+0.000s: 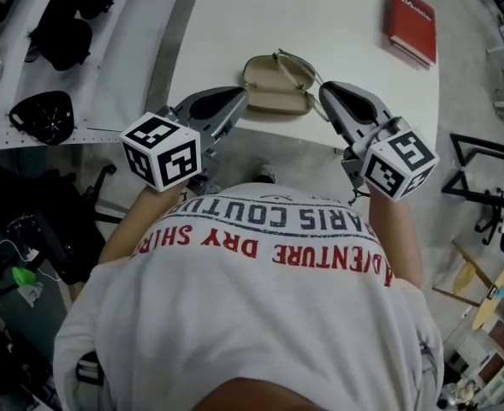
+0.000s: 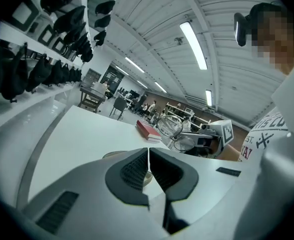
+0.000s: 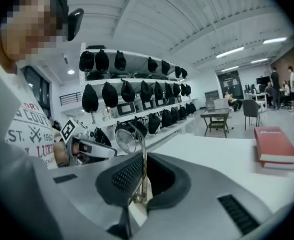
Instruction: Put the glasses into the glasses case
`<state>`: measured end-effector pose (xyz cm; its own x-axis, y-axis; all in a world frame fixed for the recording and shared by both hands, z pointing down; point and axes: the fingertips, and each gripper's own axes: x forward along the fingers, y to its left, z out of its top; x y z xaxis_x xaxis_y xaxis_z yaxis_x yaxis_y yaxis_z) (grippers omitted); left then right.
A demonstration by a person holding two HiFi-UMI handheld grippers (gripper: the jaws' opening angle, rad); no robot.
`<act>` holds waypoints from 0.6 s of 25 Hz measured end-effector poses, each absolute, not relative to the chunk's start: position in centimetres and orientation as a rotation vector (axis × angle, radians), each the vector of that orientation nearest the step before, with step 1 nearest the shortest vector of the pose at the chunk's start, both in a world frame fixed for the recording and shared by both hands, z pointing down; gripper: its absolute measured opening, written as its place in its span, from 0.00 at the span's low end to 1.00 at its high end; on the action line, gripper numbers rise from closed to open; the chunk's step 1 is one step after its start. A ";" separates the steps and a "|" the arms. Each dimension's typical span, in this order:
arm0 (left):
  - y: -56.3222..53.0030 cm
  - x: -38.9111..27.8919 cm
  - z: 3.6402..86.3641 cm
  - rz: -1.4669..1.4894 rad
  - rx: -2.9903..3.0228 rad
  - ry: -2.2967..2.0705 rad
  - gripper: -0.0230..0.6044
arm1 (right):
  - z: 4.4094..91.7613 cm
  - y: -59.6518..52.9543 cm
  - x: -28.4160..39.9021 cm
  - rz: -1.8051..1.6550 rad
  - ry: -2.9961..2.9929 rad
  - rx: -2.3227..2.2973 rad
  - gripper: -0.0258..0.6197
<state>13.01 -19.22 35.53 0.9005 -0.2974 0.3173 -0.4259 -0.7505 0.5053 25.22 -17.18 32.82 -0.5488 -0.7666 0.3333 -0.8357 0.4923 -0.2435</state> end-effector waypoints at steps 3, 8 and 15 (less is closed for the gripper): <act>-19.5 12.6 36.2 0.278 2.449 -0.580 0.08 | 33.1 -18.3 24.8 0.528 -2.572 1.294 0.10; -20.0 11.7 37.5 0.266 2.402 -0.678 0.08 | 34.7 -19.6 24.0 0.455 -2.572 1.142 0.10; -20.3 10.8 39.2 0.273 2.357 -0.782 0.08 | 38.4 -20.6 23.0 0.426 -2.573 0.969 0.10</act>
